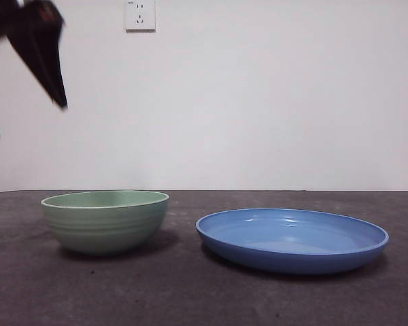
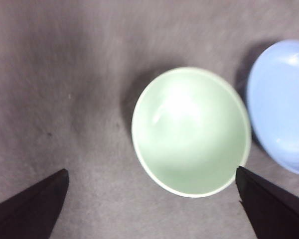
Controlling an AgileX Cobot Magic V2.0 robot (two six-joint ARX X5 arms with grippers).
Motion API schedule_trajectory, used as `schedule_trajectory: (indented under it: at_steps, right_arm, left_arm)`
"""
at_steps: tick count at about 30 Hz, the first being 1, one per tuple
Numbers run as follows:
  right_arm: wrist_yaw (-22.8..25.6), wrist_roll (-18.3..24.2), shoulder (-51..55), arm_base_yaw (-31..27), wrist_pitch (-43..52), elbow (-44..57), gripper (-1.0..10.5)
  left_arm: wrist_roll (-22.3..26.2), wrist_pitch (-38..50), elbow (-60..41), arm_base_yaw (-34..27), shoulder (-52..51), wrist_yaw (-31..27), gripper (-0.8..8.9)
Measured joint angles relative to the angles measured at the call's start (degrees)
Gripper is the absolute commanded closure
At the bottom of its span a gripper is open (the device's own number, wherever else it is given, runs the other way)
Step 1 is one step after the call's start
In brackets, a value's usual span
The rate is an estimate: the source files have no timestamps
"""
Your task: Place the green bowl on the blue plate
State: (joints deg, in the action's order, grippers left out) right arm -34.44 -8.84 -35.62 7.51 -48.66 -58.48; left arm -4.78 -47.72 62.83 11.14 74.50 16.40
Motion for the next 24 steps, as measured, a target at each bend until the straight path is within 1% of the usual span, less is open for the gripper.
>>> schedule_trajectory:
  at_steps: [6,10,13,15,16,21,24]
  right_arm:
    - [0.0,0.0,0.0,0.0,0.0,0.0,3.4]
    - [0.0,0.0,0.0,0.0,-0.4,0.0,3.4]
    - [0.0,0.0,0.0,0.0,-1.3,0.0,3.4]
    - [0.0,0.0,0.0,0.0,-1.9,0.0,3.4]
    - [0.0,0.0,0.0,0.0,-2.2,0.0,3.4]
    - [0.0,0.0,0.0,0.0,-2.9,0.0,3.5]
    - [0.0,0.0,0.0,0.0,-3.0,0.0,3.5]
  left_arm:
    - [0.0,3.5,0.0,0.9,9.3,0.0,2.29]
    - [0.0,5.7,0.0,1.9,13.2,-0.1,2.29]
    - [0.0,6.7,0.0,2.9,15.5,-2.8,2.29]
    - [0.0,6.9,0.0,3.5,17.1,-5.7,2.31]
    - [0.0,6.9,0.0,3.7,17.7,-6.4,2.45]
    - [0.0,7.2,0.0,4.4,18.6,-7.2,3.95]
    - [0.0,7.5,0.0,4.9,18.6,-7.2,5.50]
